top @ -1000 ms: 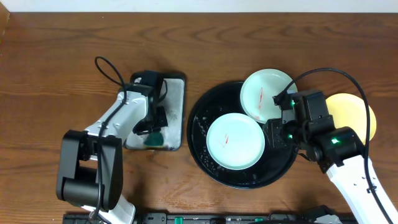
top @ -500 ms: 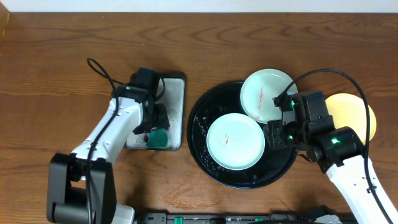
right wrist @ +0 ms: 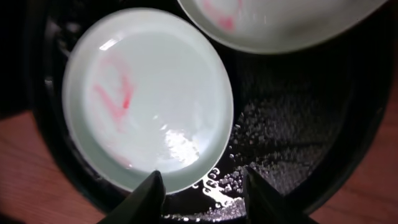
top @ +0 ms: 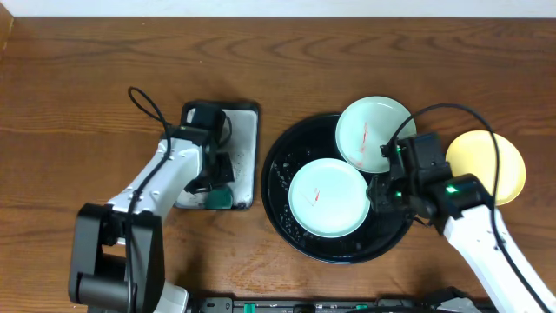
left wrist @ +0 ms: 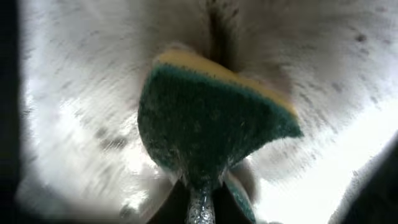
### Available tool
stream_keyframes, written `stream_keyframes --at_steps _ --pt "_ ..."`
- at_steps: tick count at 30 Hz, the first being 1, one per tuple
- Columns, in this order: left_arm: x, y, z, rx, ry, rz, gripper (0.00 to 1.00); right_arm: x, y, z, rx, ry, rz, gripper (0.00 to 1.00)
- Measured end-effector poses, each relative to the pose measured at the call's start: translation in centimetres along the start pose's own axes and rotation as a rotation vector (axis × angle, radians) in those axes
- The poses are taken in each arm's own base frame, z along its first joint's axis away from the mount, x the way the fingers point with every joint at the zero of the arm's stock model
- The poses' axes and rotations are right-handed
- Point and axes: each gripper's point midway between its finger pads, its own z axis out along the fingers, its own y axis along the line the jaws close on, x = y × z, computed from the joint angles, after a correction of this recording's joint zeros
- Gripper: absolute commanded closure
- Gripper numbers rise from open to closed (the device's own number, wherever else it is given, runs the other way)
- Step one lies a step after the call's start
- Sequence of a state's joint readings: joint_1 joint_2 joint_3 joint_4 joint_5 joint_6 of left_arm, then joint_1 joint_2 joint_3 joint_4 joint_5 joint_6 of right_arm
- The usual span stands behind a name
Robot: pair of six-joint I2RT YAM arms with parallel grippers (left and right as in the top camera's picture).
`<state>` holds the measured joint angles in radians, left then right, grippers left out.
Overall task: Clean dirty plates on tray and stack at the side
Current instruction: 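Pick up the sponge from the basin with the left gripper, then scrub the held pale green plate with the sponge in the left gripper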
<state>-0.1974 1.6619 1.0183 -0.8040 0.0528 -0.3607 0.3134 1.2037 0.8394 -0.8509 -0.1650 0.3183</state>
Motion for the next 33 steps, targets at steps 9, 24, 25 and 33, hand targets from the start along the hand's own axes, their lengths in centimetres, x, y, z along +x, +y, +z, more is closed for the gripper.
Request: stream_keyframes --at_steps 9,24,25,33 --pt "-0.9 -5.6 -9.5 0.19 -0.176 0.112 0.93 0.0 -1.0 4.4 0.015 0.085 0.039 0.69" --pt "4.6 -15.6 -8.9 0.318 -0.135 0.314 0.92 1.8 -2.1 9.5 0.042 0.237 0.061 0.99" --pt "4.7 -16.3 -8.4 0.321 -0.13 0.319 0.92 1.7 -2.1 9.5 0.042 0.234 0.062 0.99" --pt "6.9 -21.7 -3.1 0.331 -0.064 0.304 0.93 1.5 -2.2 9.6 0.049 0.223 0.087 0.99"
